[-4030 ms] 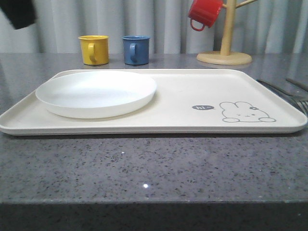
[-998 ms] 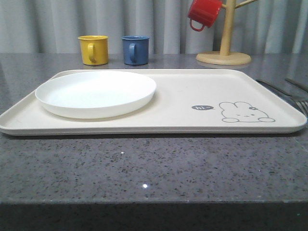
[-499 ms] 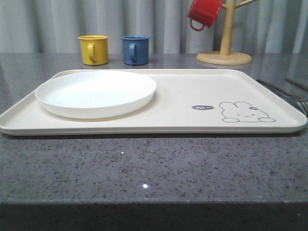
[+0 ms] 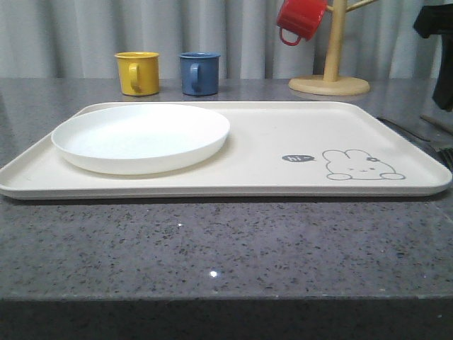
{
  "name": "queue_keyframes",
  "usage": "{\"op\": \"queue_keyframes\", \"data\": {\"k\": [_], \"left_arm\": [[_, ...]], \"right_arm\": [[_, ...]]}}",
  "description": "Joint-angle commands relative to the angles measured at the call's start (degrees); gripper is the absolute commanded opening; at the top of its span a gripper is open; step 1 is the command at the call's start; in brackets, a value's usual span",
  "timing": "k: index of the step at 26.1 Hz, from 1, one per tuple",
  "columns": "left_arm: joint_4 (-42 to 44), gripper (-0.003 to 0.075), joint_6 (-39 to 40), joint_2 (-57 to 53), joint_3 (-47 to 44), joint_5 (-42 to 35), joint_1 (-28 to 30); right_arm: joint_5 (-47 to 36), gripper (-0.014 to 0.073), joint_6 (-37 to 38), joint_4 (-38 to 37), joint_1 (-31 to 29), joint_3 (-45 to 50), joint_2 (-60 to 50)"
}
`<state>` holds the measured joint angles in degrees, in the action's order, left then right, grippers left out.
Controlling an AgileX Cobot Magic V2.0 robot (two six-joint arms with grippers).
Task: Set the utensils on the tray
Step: 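Grasp the steel fork beside the tray with the right gripper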
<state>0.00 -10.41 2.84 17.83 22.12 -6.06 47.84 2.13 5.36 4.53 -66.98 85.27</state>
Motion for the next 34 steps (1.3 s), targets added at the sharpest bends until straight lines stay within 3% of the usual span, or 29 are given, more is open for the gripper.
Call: {"op": "queue_keyframes", "data": {"k": [1, 17, 20, 28, 34], "left_arm": [[-0.32, -0.0018, 0.75, 0.64, 1.36, -5.05, 0.21], [-0.32, -0.0018, 0.75, 0.64, 1.36, -5.05, 0.21], [-0.32, -0.0018, 0.75, 0.64, 1.36, -5.05, 0.21], [0.0, -0.0018, 0.75, 0.64, 1.36, -5.05, 0.21], [-0.32, -0.0018, 0.75, 0.64, 1.36, -5.05, 0.21]], "right_arm": [[-0.26, 0.035, -0.37, 0.55, 1.1, -4.31, 1.17], [0.81, 0.0344, -0.37, 0.4, 1.18, -7.16, 8.53], [1.09, 0.0286, -0.37, 0.4, 1.18, -7.16, 9.4], [2.71, 0.0026, -0.37, 0.36, 1.18, -7.54, 9.4], [6.93, 0.0006, -0.3, 0.1, 1.18, -10.85, 8.38]]}}
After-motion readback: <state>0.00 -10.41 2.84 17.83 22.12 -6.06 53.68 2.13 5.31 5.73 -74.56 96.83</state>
